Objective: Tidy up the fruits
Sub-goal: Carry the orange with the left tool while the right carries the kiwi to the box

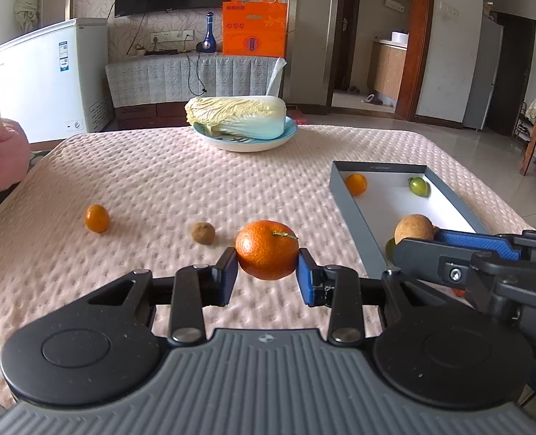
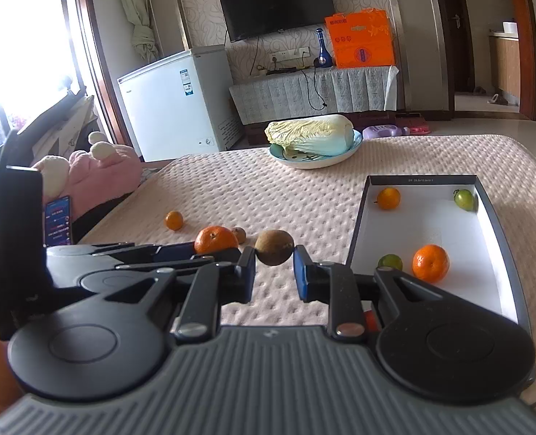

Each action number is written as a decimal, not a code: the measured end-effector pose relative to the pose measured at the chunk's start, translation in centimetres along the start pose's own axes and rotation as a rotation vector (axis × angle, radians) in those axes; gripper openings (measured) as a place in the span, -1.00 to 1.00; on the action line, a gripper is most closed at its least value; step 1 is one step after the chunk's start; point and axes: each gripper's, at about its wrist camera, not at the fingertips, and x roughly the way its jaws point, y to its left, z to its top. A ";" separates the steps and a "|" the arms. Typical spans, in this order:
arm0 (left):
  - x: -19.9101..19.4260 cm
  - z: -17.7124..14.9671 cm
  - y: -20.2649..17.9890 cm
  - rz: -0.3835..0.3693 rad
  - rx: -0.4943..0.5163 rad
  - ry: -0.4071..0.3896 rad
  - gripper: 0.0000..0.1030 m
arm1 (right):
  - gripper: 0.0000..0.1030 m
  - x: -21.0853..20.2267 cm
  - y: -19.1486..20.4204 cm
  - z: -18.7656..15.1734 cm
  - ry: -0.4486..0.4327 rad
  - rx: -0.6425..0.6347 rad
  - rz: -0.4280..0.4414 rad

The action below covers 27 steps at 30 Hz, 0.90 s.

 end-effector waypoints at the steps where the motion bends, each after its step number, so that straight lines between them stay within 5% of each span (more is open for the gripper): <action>1: 0.0 0.0 -0.1 -0.003 0.000 -0.001 -0.22 | -0.51 -0.1 -0.1 0.0 0.000 -0.001 -0.002; 27: 0.7 0.2 -5.7 -0.130 0.057 -0.025 -0.22 | -0.51 -3.4 -5.4 -0.2 -0.036 0.066 -0.103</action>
